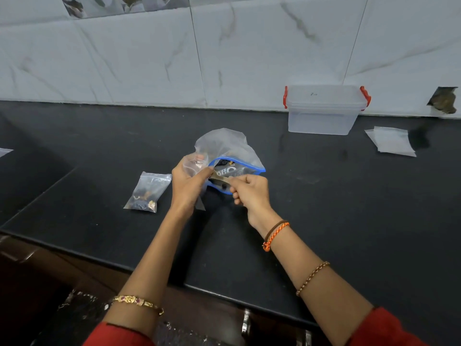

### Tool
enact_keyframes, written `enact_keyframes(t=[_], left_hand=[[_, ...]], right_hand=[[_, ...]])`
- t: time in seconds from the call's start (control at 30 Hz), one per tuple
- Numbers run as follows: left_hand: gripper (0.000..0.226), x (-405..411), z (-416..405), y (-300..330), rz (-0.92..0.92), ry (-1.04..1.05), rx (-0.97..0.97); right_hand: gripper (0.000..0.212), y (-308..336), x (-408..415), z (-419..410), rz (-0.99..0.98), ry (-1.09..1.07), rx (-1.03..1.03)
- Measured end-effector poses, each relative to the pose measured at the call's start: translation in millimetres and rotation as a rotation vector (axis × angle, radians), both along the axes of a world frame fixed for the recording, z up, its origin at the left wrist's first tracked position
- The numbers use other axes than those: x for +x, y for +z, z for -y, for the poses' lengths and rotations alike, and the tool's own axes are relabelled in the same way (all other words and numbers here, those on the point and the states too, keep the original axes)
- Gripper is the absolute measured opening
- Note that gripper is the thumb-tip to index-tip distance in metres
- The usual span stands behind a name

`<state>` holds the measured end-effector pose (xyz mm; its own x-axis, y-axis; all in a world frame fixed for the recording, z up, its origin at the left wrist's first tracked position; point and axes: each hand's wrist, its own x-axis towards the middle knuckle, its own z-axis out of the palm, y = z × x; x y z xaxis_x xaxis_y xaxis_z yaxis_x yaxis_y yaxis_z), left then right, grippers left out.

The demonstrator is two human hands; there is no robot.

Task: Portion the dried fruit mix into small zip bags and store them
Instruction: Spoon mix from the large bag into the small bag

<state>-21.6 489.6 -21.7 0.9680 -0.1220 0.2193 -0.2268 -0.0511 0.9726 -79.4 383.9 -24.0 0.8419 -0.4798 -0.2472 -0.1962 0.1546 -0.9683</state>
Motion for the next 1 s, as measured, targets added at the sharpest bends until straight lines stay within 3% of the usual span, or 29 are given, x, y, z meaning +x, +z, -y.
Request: enact_keyframes(t=[0.1, 0.17, 0.6, 0.73, 1.0], left_hand=[[0.028, 2, -2, 1, 0.010, -0.002, 0.018], [0.026, 3, -2, 1, 0.012, -0.003, 0.015], [0.038, -1, 4, 4, -0.011, 0.000, -0.007], [0.025, -5, 13, 0, -0.002, 0.031, 0.013], [0.026, -15, 29, -4, 0.021, 0.073, 0.024]], right_hand=[[0.017, 6, -1, 3, -0.042, -0.044, 0.266], [0.014, 7, -2, 3, -0.044, -0.067, 0.333], [0.018, 14, -21, 25, 0.026, -0.091, 0.103], [0.019, 15, -31, 39, 0.040, -0.118, 0.081], [0.019, 15, -50, 67, 0.070, -0.189, -0.005]])
